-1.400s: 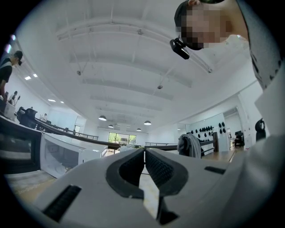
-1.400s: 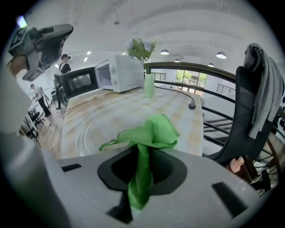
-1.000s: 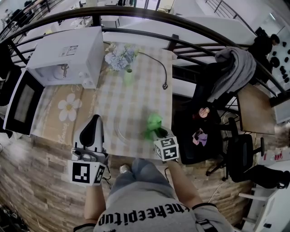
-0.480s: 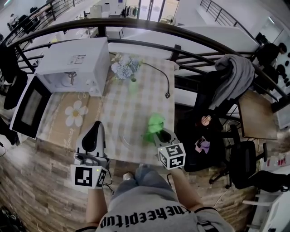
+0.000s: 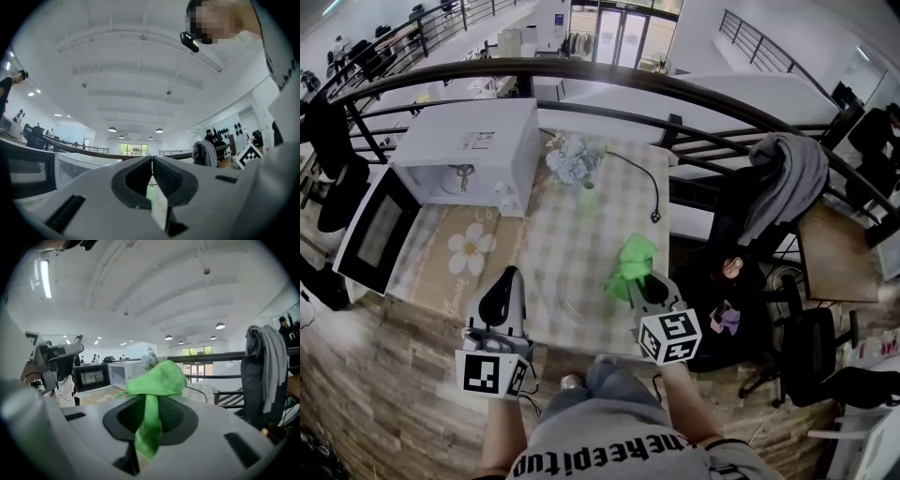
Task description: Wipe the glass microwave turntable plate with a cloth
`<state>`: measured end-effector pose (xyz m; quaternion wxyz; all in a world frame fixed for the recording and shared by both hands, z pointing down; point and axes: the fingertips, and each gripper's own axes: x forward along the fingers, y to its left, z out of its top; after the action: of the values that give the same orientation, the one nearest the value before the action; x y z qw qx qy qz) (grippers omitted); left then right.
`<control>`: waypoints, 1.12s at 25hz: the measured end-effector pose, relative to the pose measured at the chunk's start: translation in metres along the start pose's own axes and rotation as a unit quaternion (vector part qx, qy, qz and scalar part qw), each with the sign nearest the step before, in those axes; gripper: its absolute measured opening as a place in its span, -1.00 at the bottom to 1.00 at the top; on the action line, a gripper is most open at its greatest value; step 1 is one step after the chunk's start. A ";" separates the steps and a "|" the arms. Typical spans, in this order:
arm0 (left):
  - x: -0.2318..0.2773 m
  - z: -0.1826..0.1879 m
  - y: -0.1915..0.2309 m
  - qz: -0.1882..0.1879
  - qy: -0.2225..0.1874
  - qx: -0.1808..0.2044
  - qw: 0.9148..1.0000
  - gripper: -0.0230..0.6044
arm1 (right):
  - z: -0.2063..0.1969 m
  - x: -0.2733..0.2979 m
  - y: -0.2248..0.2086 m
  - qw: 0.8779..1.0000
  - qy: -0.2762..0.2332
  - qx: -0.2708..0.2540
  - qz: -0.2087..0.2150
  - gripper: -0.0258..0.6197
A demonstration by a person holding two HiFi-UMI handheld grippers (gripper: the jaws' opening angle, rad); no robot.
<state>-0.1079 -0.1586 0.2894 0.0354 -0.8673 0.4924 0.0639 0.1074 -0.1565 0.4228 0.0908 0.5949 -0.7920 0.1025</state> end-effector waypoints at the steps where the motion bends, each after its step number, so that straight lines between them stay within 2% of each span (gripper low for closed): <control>1: -0.001 0.001 0.001 0.000 0.000 0.000 1.000 -0.89 | 0.004 -0.001 0.001 1.000 -0.003 -0.002 -0.002 -0.73; 28: -0.007 0.020 0.009 0.012 -0.019 0.001 1.000 -0.89 | 0.096 -0.048 0.016 0.993 -0.114 -0.039 -0.020 -0.73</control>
<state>-0.1211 -0.1546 0.2706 0.0445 -0.8601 0.5019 0.0802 0.1031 -0.1340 0.3170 0.0250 0.6142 -0.7888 0.0016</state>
